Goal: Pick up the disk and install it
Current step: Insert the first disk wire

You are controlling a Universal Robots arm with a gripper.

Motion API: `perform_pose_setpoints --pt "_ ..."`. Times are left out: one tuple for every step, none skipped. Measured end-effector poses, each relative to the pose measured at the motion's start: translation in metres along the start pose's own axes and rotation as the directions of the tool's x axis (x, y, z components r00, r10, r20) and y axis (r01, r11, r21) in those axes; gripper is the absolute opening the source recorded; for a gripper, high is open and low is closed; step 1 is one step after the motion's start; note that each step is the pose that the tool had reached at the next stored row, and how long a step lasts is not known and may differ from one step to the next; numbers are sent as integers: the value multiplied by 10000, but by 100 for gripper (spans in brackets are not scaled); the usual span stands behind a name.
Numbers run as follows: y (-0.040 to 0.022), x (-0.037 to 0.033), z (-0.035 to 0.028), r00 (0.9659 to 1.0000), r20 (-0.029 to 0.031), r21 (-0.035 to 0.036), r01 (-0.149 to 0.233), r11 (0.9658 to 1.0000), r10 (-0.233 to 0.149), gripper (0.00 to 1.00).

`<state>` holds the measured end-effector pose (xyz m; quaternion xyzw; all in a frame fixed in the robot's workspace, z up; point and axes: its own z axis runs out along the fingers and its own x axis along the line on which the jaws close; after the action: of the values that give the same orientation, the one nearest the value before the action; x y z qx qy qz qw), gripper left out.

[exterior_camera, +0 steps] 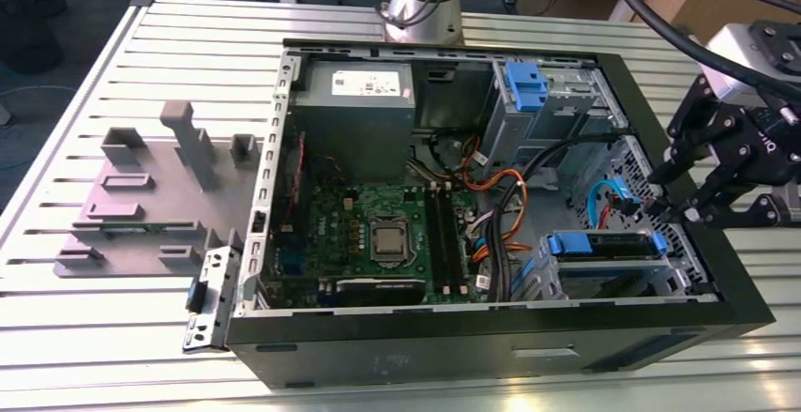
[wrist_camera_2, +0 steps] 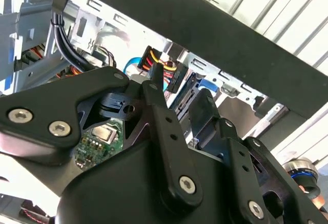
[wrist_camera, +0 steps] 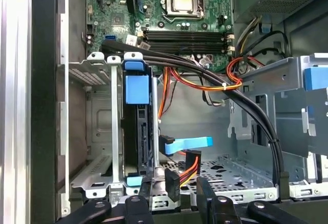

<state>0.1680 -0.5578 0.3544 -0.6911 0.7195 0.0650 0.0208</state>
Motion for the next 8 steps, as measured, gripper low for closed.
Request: perform_pose_setpoints --pt "-6 0 10 10000 -1 -3 0 10000 0 47" --pt "-11 0 20 10000 -1 -5 -1 10000 1 47" --pt "-16 0 30 10000 -2 -7 0 10000 0 47" --pt "-20 1 42 10000 -2 -7 -1 10000 1 47" --pt "-21 1 53 10000 -2 -8 -2 10000 2 47" --pt "-22 3 65 10000 -2 -9 -2 10000 2 47" --pt "-23 4 77 10000 -4 -10 4 10000 -4 47" --pt "-25 6 90 10000 -3 -13 17 10000 -17 47"
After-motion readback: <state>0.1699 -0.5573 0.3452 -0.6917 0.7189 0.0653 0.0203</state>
